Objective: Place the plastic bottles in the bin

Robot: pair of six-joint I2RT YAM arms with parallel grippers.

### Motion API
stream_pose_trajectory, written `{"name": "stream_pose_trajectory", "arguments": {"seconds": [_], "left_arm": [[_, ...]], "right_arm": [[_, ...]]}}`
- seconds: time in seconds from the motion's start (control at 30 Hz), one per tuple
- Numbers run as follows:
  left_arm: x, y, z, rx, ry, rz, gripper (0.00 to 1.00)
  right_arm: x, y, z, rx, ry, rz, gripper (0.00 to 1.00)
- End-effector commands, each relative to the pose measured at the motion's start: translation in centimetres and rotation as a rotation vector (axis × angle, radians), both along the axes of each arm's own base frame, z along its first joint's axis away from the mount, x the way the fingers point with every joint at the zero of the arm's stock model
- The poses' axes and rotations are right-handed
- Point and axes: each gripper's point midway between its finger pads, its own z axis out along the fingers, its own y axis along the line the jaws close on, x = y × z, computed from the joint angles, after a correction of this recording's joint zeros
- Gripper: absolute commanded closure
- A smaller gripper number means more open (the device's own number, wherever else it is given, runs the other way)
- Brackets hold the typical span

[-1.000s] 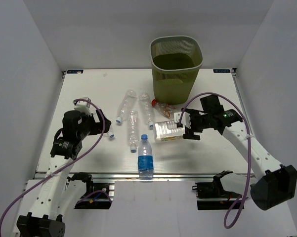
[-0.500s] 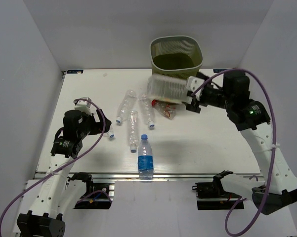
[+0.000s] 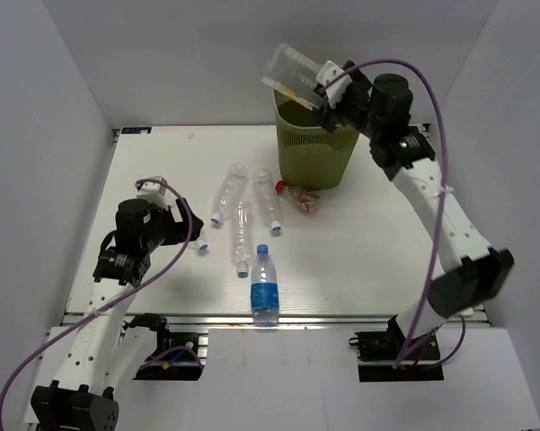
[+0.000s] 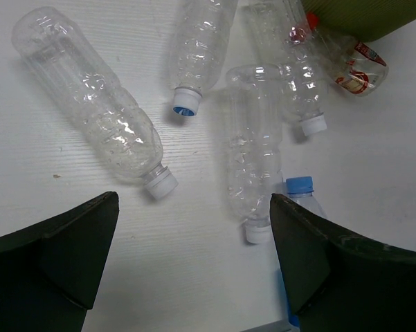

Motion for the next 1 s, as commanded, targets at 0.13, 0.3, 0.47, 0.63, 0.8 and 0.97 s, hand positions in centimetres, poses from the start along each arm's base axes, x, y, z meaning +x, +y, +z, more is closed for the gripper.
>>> {"name": "stream_pose_trajectory", "arguments": {"seconds": [0.13,0.3,0.47,0.63,0.8,0.97], "left_arm": [[0.0,-0.1,0.0,0.001,-0.013,-0.01,0.0],[0.4,0.4,-0.5,0.019,0.003,0.018,0.0],[1.3,2.9,-1.7,0.054,0.076,0.178,0.0],[1.7,4.7,-3.8,0.065,0.18,0.337,0.0],[2.1,4.5,-5.3,0.074,0.269,0.368,0.0],[1.6,4.7,-5.4,0.071,0.262,0.385,0.0]], "right_arm": [[7.8,-0.6,5.6,0.097,-0.213,-0.153,0.88],[10.6,-0.3,2.4,0.069,-0.113,-0.138,0.44],[10.7,-0.4,-0.6,0.1,-0.005,-0.126,0.1],[9.0,-1.6,0.6,0.166,0.023,-0.141,0.1],[8.7,-2.5,0.7,0.144,0.036,-0.166,0.1],[9.4,-2.6,-1.1,0.144,0.09,-0.169,0.1]]}}
